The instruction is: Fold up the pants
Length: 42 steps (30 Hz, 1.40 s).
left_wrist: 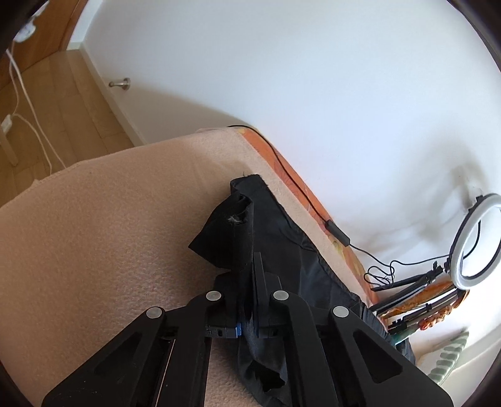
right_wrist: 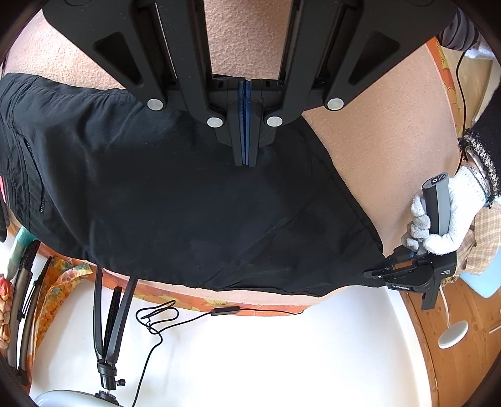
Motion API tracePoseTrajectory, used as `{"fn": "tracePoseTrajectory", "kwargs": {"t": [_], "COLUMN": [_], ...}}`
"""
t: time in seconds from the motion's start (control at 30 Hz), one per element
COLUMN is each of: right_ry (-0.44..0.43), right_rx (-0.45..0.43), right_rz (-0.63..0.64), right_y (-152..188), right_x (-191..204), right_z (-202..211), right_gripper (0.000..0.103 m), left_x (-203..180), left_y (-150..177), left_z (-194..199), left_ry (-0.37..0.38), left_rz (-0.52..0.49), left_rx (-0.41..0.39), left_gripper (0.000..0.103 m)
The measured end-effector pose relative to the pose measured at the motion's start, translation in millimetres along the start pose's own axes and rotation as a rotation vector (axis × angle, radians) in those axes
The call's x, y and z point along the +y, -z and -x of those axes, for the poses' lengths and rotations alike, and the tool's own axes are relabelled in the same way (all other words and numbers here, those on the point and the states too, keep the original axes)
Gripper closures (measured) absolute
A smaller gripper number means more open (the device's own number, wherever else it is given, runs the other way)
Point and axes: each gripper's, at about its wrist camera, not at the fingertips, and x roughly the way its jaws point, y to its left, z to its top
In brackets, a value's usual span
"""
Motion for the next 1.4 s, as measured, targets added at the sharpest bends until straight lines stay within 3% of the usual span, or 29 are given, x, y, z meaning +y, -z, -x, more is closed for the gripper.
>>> {"fn": "tracePoseTrajectory", "kwargs": {"t": [0.23,0.27,0.33,0.37,0.5,0.53,0.63,0.77,0.97,1.07,1.13,1.17,1.23,1.4], "right_ry": [-0.033,-0.045,-0.096,-0.127,-0.254,-0.289,-0.372,-0.457,-0.482,-0.474,-0.433,-0.418,-0.383,-0.34], "right_rx": [-0.044,-0.046,-0.051,-0.06,-0.052,-0.038,-0.008,0.051,0.142,0.157,0.159,0.158,0.147,0.116], "right_rz": [-0.12,-0.153,-0.23,-0.265,-0.319,-0.321,-0.345,-0.425,-0.599,-0.601,-0.575,-0.556,-0.514,-0.466], "right_y": [-10,-12,-18,-23,-52,-61,-83,-101,-109,-111,-114,-115,-117,-123], "right_x": [-26,-33,-51,-60,-82,-85,-89,-93,-105,-98,-93,-90,-86,-98], "right_z": [16,18,20,21,11,5,-18,-55,-100,-108,-109,-107,-100,-75], "right_gripper": [0.101,0.097,0.07,0.065,0.058,0.048,0.043,0.043,0.043,0.069,0.096,0.097,0.098,0.098], "left_x": [-83,-94,-116,-126,-153,-157,-165,-171,-183,-188,-190,-191,-191,-189], "left_y": [21,28,46,57,101,110,129,145,154,162,164,164,163,157], "left_z": [8,7,1,-3,-17,-20,-27,-28,-24,-22,-21,-20,-14,30], "left_ry": [0.048,0.06,0.074,0.081,0.107,0.113,0.125,0.123,0.136,0.142,0.144,0.153,0.182,0.233], "left_rz": [-0.332,-0.38,-0.48,-0.529,-0.679,-0.698,-0.723,-0.764,-0.815,-0.853,-0.868,-0.864,-0.853,-0.862], "left_rx": [0.007,0.02,0.048,0.069,0.157,0.175,0.209,0.227,0.211,0.211,0.218,0.236,0.274,0.264], "left_gripper": [0.1,0.1,0.101,0.101,0.101,0.101,0.1,0.1,0.1,0.1,0.1,0.099,0.082,0.062]}}
